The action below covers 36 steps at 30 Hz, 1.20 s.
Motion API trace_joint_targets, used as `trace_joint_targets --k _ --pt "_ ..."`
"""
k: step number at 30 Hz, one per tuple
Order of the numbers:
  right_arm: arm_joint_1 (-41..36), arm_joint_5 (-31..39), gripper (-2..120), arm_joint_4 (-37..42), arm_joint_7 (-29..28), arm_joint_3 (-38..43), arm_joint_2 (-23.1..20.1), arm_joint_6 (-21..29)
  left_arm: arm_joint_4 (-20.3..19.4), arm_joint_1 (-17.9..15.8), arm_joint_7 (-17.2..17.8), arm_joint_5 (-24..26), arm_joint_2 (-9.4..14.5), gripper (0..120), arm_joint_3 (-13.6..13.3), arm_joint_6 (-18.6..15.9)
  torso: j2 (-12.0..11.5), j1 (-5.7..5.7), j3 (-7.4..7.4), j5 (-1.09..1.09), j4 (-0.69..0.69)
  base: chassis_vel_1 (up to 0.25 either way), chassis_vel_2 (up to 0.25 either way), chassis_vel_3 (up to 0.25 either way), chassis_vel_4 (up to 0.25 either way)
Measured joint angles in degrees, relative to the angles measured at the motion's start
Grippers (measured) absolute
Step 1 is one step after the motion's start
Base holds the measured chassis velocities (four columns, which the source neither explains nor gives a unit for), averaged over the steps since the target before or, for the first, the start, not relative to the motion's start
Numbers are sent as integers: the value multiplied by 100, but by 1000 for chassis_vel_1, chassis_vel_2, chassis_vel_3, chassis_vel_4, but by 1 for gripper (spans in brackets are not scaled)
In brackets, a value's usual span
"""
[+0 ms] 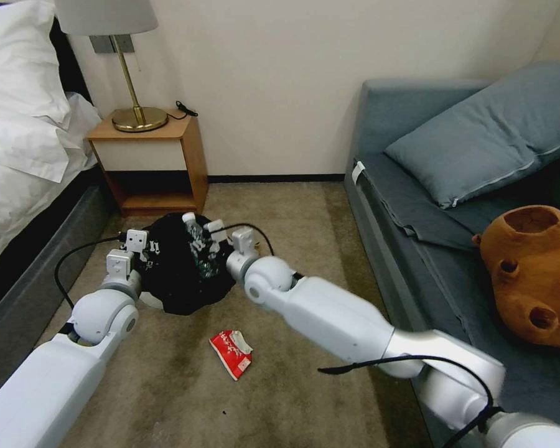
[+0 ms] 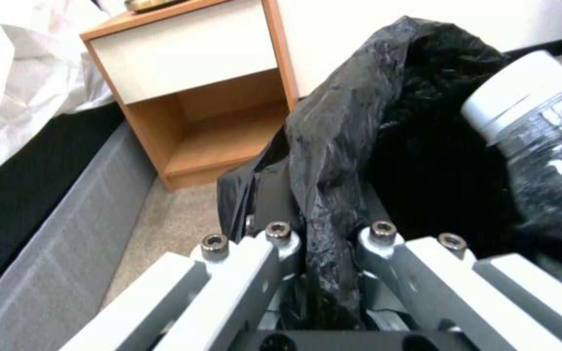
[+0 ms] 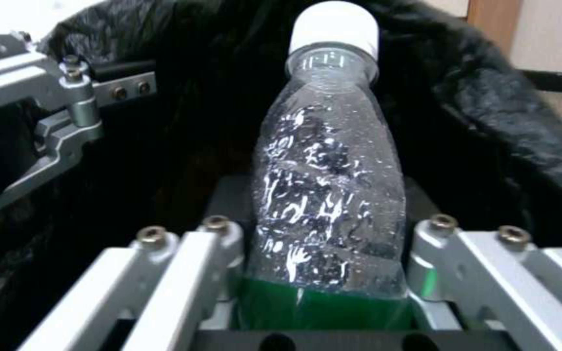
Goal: Pick up the trash bin, then pick up the garbage on the floor and place it into the trash bin.
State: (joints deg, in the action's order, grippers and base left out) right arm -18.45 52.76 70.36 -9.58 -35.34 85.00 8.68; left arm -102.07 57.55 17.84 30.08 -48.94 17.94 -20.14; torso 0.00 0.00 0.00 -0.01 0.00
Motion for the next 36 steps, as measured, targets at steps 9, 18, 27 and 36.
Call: trace_joint_targets --k 9,18,27,36 --pt "89 -28 67 -72 -58 1 34 -39 -5 25 -4 27 98 5 28 -8 0 0 0 1 0 0 0 0 0" --pt "241 9 98 25 -61 3 -57 -10 92 27 -17 -16 56 5 28 31 0 0 0 1 0 0 0 0 0" --pt "202 -71 100 241 -286 248 -322 205 345 27 -67 -177 56 5 143 128 0 0 0 1 0 0 0 0 0" --pt "-248 -504 100 520 -776 420 -909 930 689 20 -151 -210 293 5 477 263 0 0 -1 2 0 0 0 0 0"
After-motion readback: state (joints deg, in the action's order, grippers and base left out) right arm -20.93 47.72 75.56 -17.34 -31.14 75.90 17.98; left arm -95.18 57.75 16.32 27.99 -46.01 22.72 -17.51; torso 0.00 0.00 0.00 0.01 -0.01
